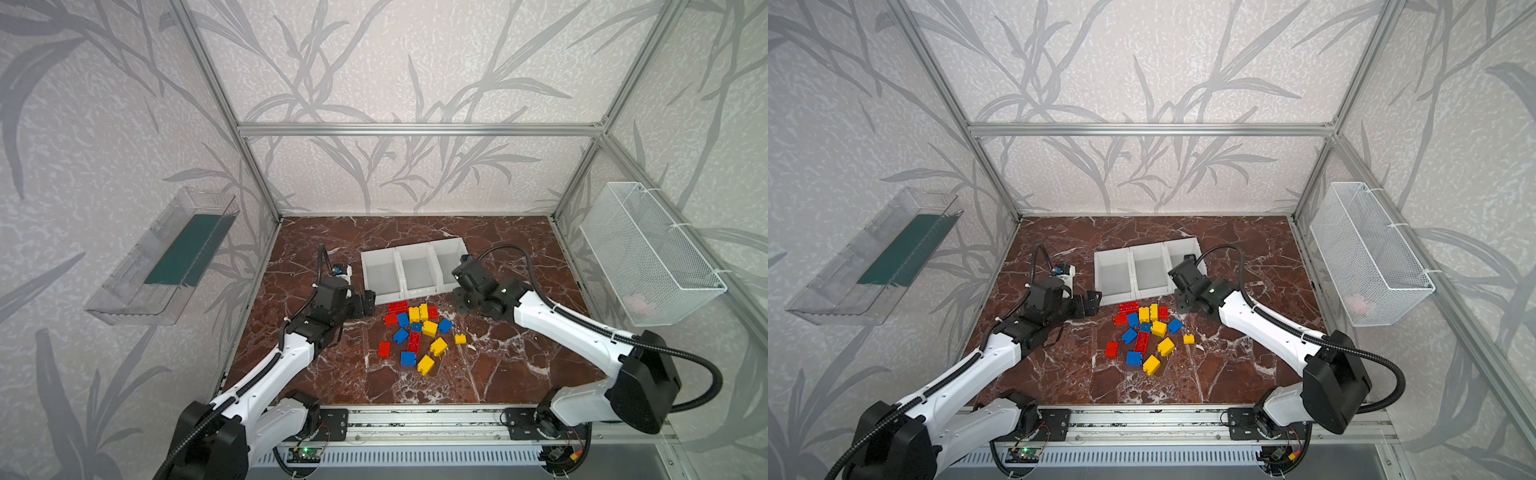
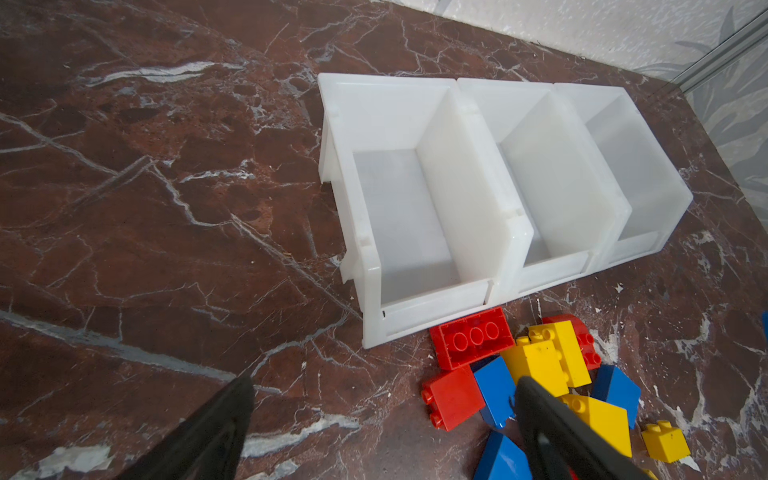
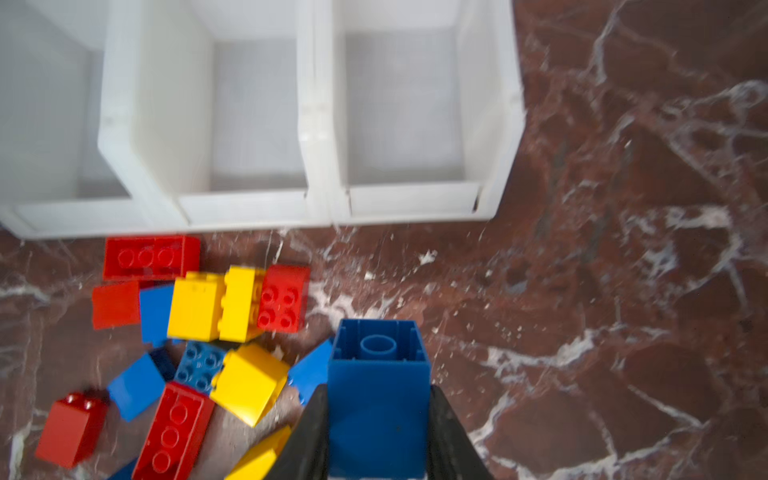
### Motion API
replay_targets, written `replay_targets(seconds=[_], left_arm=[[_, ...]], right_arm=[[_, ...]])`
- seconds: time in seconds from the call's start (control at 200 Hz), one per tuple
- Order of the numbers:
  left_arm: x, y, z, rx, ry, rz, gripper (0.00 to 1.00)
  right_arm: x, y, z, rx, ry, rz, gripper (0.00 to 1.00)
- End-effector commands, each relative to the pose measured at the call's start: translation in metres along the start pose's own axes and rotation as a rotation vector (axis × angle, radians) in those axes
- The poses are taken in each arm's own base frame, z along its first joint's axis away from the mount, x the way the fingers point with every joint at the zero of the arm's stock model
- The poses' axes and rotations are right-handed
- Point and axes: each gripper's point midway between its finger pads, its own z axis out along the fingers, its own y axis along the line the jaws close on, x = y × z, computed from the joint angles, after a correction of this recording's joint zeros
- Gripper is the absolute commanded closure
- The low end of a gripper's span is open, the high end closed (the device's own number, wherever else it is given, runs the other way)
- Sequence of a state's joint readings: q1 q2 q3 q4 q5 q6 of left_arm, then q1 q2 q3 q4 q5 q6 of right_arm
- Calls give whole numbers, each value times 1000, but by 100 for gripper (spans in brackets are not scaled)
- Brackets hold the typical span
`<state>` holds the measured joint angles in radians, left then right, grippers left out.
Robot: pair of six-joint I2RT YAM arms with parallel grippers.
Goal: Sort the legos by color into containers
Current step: 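Carry the blue brick into the bin's end compartment and open the right gripper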
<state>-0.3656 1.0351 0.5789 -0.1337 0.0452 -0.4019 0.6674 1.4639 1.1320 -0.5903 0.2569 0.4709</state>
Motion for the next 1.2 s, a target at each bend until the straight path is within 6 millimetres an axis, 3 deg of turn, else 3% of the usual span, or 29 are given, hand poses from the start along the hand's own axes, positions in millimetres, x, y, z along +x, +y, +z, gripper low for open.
replay_targets(seconds=[0.0,0.175,0.225,0.385,0.655,0.835,0.98,1.195], left_arm=[[-1,-5,-7,19,3,-20,1],[4,-3,-11,16,2,-28,1],[5,-4,-11,20,4,-27,1],[9,-8,-11,39,22,-29,1],[16,-15,-9,60,46,-19,1],[21,-20,-7,75,65,1,1],[23,-27,-9,92,75,32,1],[30,-51,-9,159,109,125,1]], right_arm=[[-25,4,19,-34,20,-80,71],[-51,10,40,-41,30,-94,71],[-50,9,57,-31,60,-94,71],[-58,1,85,-5,101,-66,71],[-61,-7,111,8,142,-36,71],[-62,-10,115,6,146,-21,64],[-65,-11,110,6,140,-23,45],[-76,-12,77,-15,91,-14,40]])
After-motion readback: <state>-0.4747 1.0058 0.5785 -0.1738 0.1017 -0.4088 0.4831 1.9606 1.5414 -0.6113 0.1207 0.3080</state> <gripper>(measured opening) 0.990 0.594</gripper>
